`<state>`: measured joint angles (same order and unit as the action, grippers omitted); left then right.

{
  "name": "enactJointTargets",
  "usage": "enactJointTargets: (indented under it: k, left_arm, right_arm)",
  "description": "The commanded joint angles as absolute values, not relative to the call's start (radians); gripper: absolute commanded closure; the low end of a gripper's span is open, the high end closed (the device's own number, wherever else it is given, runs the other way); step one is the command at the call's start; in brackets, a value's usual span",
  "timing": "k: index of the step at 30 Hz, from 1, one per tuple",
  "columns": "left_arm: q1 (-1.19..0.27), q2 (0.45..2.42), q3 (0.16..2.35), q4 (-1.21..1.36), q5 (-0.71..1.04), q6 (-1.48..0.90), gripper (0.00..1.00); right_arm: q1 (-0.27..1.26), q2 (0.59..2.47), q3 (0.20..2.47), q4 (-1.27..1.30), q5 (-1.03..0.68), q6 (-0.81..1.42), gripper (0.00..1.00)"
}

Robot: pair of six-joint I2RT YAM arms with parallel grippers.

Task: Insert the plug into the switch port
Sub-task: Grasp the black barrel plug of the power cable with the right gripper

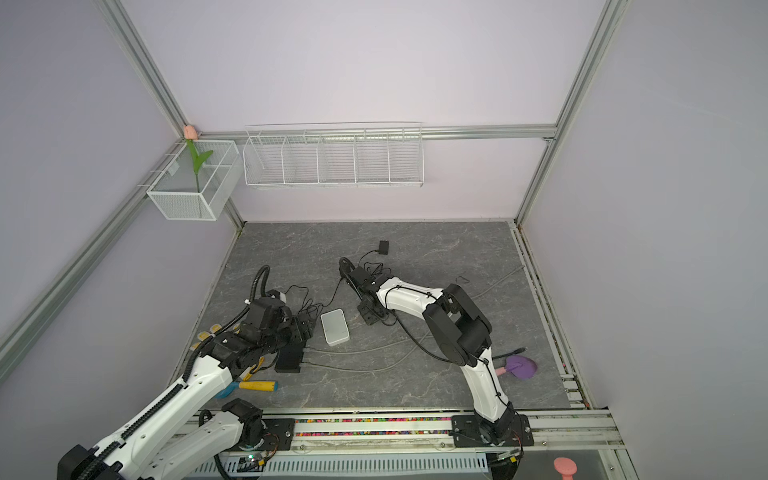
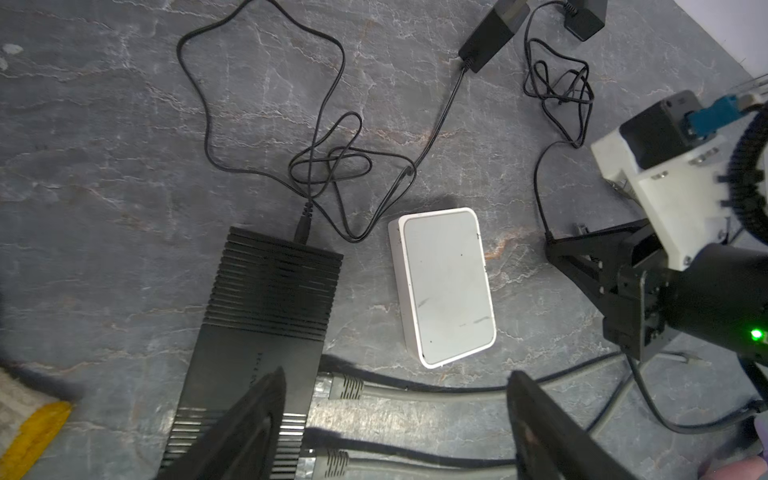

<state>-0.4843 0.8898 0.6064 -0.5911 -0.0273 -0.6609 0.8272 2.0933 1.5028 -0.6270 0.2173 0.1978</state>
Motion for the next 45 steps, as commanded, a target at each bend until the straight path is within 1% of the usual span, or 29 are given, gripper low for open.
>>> enactJointTargets:
  k: [1, 5, 14, 19, 26, 27, 34, 35, 41, 45]
  left_arm:
    - [-0.481, 0.899, 0.59, -0.584, -0.017, -0.653, 0.17]
    - [-0.481, 0.89, 0.592, -0.594, -0.018, -0.652, 0.17]
    - [-0.481, 0.876, 0.587, -0.6, -0.015, -0.652, 0.17]
    - [-0.48, 0.874, 0.591, -0.601, -0.014, -0.652, 0.17]
    - [-0.481, 0.874, 0.59, -0.603, -0.011, -0.652, 0.17]
    - [-0.481, 0.875, 0.591, -0.602, -0.012, -0.652, 0.17]
    - [-0.481, 0.878, 0.591, -0.598, 0.001, -0.662, 0.17]
    - [-0.481, 0.874, 0.589, -0.6, 0.0, -0.663, 0.17]
    - [-0.48, 0.85, 0.583, -0.615, -0.002, -0.664, 0.17]
    - [-0.48, 0.855, 0.581, -0.614, 0.001, -0.665, 0.18]
  right_arm:
    - [0.828, 2.084, 1.49, -0.645, 0.236, 0.21, 0.8]
    - [0.828, 2.113, 1.533, -0.662, 0.226, 0.199, 0.73]
    - [0.824, 2.185, 1.637, -0.701, 0.229, 0.175, 0.7]
    - [0.827, 2.187, 1.681, -0.717, 0.19, 0.168, 0.66]
    - [0.831, 2.167, 1.721, -0.719, 0.16, 0.165, 0.63]
    - [0.829, 2.17, 1.728, -0.716, 0.157, 0.165, 0.61]
    - [0.82, 2.283, 1.88, -0.777, 0.131, 0.162, 0.61]
    - [0.817, 2.293, 1.891, -0.78, 0.13, 0.162, 0.59]
    - [0.805, 2.321, 1.919, -0.792, 0.124, 0.167, 0.59]
    - [0.8, 2.334, 1.92, -0.794, 0.124, 0.169, 0.6]
